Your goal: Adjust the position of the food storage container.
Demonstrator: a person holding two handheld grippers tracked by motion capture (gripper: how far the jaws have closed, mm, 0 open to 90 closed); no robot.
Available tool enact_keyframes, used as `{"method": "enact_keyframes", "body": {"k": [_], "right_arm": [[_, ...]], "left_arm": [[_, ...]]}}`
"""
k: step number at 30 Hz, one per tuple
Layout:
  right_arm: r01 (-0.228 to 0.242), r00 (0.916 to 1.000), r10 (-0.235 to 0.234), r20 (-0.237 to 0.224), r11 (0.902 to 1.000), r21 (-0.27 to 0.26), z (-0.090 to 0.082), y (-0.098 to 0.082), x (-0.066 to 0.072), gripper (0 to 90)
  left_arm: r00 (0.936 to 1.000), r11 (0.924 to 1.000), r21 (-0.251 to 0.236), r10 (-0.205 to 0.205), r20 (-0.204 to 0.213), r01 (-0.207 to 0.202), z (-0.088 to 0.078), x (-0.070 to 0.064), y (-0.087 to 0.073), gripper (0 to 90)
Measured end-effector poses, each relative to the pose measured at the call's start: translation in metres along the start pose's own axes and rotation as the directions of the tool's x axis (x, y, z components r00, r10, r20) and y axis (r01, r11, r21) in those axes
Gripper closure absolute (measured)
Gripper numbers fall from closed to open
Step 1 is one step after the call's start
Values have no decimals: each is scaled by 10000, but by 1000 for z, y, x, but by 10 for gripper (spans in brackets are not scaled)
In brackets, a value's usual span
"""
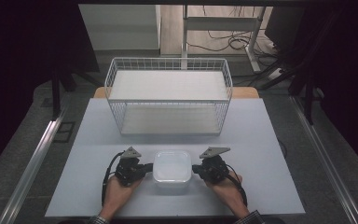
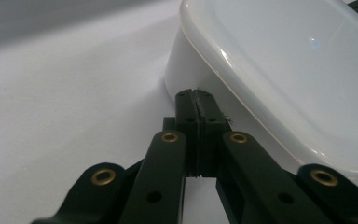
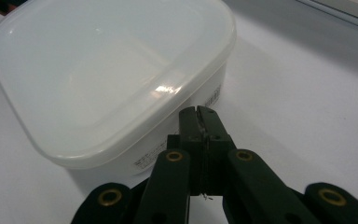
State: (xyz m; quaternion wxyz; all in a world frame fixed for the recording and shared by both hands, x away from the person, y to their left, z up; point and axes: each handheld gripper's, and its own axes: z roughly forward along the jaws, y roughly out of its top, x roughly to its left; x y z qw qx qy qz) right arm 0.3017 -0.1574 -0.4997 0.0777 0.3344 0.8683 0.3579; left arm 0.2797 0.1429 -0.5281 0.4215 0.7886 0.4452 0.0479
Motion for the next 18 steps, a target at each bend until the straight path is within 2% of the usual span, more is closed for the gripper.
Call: {"method": "enact_keyframes", "body": {"k": [3,5,9,10,12,14,15,17,18], "right_arm": [[-40,10000,40,48,10000,-21,1,-1,-2,893],[5,9997,-1,242,9999,-142,-2,-2,-4,881],[25,9990,-3,453,9989,-474,-14,-7,-11,800],[49,9989,-24,464,9985,-540,-16,-8,-12,774],[60,9988,-26,488,9975,-699,-22,-11,-16,673],[-44,9994,67,337,9977,-672,-26,-15,-21,495],[-44,9994,67,337,9977,-672,-26,-15,-21,495],[-52,9992,79,382,9975,-700,-25,-21,-29,251],[-52,9992,79,382,9975,-700,-25,-21,-29,251]], "left_arm": [[10000,10000,47,63,50,-63,1,0,0,900],[9999,10000,-24,86,-133,-86,-3,1,0,868],[9987,9995,-236,184,-472,-196,-14,4,-1,644],[9990,9993,-319,200,-397,-213,-17,6,-1,591],[9993,9990,-336,290,-239,-298,-19,7,-3,441],[9989,9986,-306,415,-220,-421,-20,8,-5,323],[9983,9982,-254,545,-224,-551,-20,9,-6,323],[9969,9975,74,699,-351,-697,-19,11,-10,180],[9969,9975,74,699,-351,-697,-19,11,-10,148]]}}
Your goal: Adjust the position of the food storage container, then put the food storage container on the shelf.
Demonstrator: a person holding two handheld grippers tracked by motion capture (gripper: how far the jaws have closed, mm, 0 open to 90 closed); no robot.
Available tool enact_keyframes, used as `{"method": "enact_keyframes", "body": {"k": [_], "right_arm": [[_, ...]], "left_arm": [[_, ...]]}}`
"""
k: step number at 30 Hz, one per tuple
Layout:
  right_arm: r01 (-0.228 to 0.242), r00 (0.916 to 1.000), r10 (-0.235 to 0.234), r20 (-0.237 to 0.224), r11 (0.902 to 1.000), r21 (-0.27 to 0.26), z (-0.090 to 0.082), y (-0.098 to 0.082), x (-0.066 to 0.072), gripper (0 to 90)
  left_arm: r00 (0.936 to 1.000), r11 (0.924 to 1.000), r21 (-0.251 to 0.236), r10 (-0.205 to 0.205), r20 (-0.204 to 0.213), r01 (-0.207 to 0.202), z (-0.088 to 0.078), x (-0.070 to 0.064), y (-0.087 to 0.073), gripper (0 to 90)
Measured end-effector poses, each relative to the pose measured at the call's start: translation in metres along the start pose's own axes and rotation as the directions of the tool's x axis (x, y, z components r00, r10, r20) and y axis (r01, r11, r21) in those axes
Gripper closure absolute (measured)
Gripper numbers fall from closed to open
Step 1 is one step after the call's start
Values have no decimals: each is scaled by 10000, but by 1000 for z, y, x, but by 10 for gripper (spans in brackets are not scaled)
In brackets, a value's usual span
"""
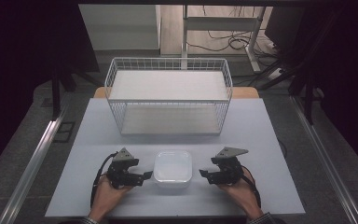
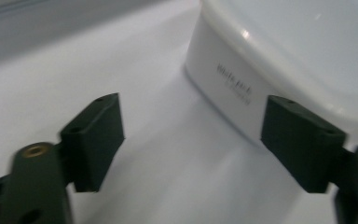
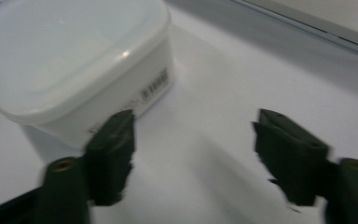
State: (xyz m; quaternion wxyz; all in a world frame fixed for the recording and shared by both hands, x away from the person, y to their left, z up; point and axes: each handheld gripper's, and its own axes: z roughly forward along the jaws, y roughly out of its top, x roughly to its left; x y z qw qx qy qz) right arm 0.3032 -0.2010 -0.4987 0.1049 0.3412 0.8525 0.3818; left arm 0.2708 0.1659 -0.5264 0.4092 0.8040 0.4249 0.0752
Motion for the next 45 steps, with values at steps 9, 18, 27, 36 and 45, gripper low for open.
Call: {"method": "enact_keyframes", "body": {"k": [9,18,27,36,45], "right_arm": [[335,9991,-334,246,9994,-23,3,0,0,52],[273,9995,-267,164,9990,-368,0,3,0,35],[150,9995,-167,-284,9982,-573,-6,17,7,40],[200,9998,-194,86,9973,-708,0,29,20,8],[155,9994,-164,-319,9995,-283,11,43,35,37]], "left_arm": [[9995,9998,-198,13,312,-7,-4,6,-3,56],[9980,9976,-442,547,301,-534,-4,6,-3,24],[9961,9951,-935,408,784,-334,-18,4,11,40],[9803,9914,-824,1140,1610,-1018,-12,-12,32,35],[9804,9933,-477,1113,1626,-1049,2,-19,42,80]]}}
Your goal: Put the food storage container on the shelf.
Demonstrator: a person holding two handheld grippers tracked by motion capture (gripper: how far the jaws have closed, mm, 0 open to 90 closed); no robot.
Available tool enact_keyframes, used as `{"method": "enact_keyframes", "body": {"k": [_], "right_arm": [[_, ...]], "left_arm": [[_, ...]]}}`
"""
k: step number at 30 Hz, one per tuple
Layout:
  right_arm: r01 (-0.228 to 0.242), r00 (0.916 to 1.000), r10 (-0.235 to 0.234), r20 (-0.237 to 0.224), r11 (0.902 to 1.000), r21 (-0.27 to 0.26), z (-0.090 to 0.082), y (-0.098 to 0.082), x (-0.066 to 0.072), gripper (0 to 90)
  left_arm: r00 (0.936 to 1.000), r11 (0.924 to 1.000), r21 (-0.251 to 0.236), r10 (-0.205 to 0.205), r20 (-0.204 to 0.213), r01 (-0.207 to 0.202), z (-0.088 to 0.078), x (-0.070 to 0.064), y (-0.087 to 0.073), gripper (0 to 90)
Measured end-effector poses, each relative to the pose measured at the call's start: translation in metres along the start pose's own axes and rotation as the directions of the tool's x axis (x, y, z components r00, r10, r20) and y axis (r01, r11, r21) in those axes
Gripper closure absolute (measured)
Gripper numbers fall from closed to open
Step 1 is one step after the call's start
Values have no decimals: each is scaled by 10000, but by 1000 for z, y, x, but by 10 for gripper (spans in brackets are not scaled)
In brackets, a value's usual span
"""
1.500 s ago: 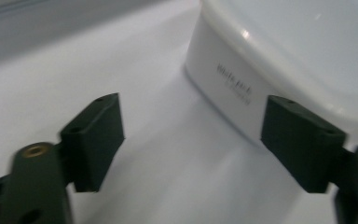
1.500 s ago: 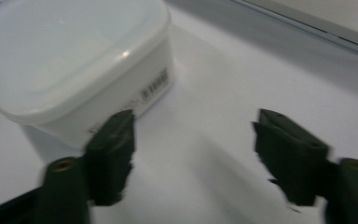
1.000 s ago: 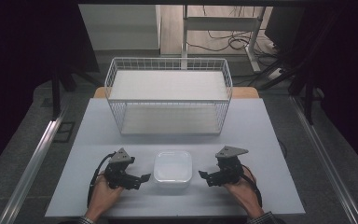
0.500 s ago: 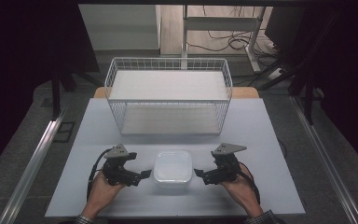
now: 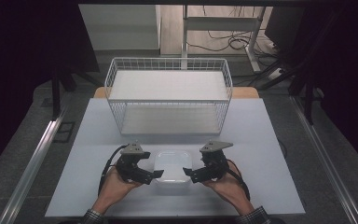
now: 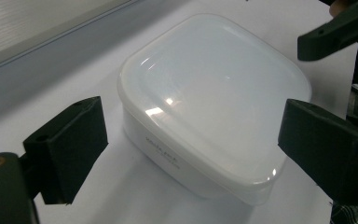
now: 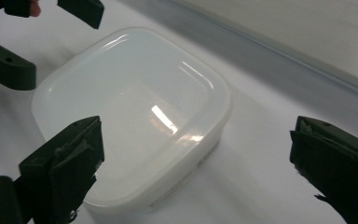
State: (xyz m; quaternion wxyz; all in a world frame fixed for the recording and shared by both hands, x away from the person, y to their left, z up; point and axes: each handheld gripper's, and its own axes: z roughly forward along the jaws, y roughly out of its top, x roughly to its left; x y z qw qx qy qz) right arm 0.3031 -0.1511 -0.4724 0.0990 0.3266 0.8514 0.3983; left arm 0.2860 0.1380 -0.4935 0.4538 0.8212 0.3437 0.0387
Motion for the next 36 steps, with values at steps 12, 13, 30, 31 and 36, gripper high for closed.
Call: {"method": "enact_keyframes", "body": {"k": [12,13,30,31,36], "right_arm": [[-796,9902,861,-1100,9948,629,16,-7,-3,145],[-923,9871,1003,-1245,9934,682,16,-7,-3,175],[-2763,9499,2856,-1274,9572,857,-15,-9,-1,737],[-2735,9533,2808,-1113,9589,759,-16,-9,0,761],[-2288,9724,2299,-390,9730,291,-15,-11,6,775]], "left_arm": [[9961,9981,413,-479,744,449,18,3,-6,116],[9950,9974,468,-582,816,545,17,3,-6,123],[9790,9807,-282,-1912,714,1936,-17,-3,-17,723],[9796,9809,-434,-1862,756,1898,-18,-3,-17,755],[9795,9781,-642,-1954,481,1982,-17,-3,-18,804]]}}
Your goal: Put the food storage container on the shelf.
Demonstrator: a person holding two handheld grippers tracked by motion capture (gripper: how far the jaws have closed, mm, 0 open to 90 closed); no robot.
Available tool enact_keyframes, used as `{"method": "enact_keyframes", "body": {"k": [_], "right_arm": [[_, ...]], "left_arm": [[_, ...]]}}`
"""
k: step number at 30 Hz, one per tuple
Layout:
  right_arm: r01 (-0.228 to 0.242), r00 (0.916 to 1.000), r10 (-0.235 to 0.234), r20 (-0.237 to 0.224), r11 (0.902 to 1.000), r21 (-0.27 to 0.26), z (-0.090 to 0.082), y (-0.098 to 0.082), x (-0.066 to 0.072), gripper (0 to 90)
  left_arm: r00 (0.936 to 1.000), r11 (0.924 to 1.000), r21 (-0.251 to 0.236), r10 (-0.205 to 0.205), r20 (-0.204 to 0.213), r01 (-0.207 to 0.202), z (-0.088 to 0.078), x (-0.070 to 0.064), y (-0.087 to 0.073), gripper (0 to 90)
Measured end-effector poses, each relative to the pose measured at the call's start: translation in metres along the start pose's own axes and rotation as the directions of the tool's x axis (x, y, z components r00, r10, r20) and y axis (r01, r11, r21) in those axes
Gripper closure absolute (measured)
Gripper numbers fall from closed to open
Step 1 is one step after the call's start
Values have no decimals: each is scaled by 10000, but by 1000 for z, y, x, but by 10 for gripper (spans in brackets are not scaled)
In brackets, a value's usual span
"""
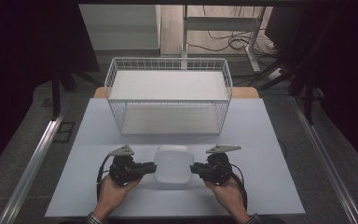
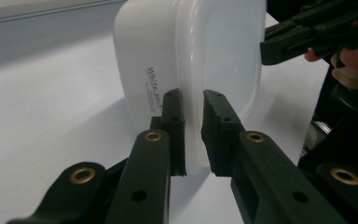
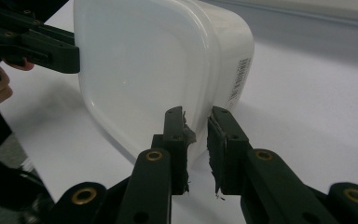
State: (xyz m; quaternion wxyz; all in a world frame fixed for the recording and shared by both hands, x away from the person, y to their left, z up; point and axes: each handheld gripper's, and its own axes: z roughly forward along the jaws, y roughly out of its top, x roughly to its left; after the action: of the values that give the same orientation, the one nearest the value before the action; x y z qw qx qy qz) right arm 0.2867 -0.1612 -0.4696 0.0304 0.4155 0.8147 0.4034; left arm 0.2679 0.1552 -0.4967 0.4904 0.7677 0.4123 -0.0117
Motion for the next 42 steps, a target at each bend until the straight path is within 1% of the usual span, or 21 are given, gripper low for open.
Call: {"method": "enact_keyframes", "body": {"k": [3,4,8,12,15,17,18,21,23,24,25,29,30,31,32,34,35,36,38,40,42], "right_arm": [[145,9998,-143,165,9998,-133,1,-1,3,775],[229,9995,-223,208,9993,-299,1,0,3,775],[248,9997,-243,82,9974,-679,-5,4,2,778],[329,9995,-332,-2,9928,-1151,-13,12,3,782],[391,9992,-400,-35,9899,-1366,-17,19,4,784],[469,9988,-480,-32,9873,-1515,-18,26,5,784],[517,9986,-529,-36,9865,-1553,-19,29,5,784],[576,9982,-597,-71,9832,-1733,-21,37,5,785],[671,9975,-697,-76,9807,-1837,-23,45,6,785],[671,9975,-697,-76,9807,-1837,-23,45,6,785],[769,9967,-804,-100,9775,-1963,-25,53,7,784],[874,9956,-925,-139,9732,-2126,-27,64,8,784],[906,9953,-959,-141,9719,-2172,-28,68,8,784],[906,9953,-959,-141,9719,-2172,-28,68,8,784],[964,9947,-1017,-118,9687,-2289,-31,75,8,785],[1021,9941,-1079,-115,9663,-2362,-33,81,8,784],[1021,9941,-1079,-115,9663,-2362,-33,81,8,784],[1069,9935,-1130,-105,9630,-2474,-37,89,9,785],[1086,9934,-1146,-91,9616,-2520,-39,91,9,784],[1194,9922,-1246,-29,9563,-2668,-45,103,10,785],[1216,9918,-1276,-41,9538,-2749,-48,109,10,785]], "left_arm": [[9999,10000,-10,32,-151,-32,0,0,0,805],[9997,9999,-112,35,-234,-38,-1,-2,1,806],[9997,9995,-311,2,-225,-8,-4,-4,8,807],[9995,9989,-461,96,-316,-111,-8,-6,18,807],[9989,9982,-549,212,-427,-236,-12,-6,26,806],[9985,9980,-563,273,-478,-299,-14,-6,29,806],[9977,9973,-604,378,-571,-412,-18,-7,36,806],[9954,9961,-659,540,-795,-593,-26,-10,47,805],[9943,9952,-721,593,-884,-658,-29,-10,52,805],[9943,9952,-721,593,-884,-658,-29,-10,52,805],[9935,9942,-819,621,-956,-700,-33,-11,57,805],[9925,9915,-1056,655,-1034,-765,-39,-10,67,805],[9925,9915,-1056,655,-1034,-765,-39,-10,67,805],[9922,9910,-1089,665,-1056,-781,-40,-11,70,805],[9910,9896,-1147,743,-1114,-871,-44,-11,76,804],[9896,9877,-1226,828,-1175,-971,-47,-12,83,804],[9896,9877,-1226,828,-1175,-971,-47,-12,83,804],[9885,9858,-1293,922,-1197,-1076,-50,-13,91,804],[9881,9848,-1334,950,-1207,-1110,-51,-14,94,804],[9869,9825,-1418,1031,-1244,-1205,-55,-15,105,803],[9861,9809,-1476,1084,-1259,-1267,-59,-17,113,803]]}}
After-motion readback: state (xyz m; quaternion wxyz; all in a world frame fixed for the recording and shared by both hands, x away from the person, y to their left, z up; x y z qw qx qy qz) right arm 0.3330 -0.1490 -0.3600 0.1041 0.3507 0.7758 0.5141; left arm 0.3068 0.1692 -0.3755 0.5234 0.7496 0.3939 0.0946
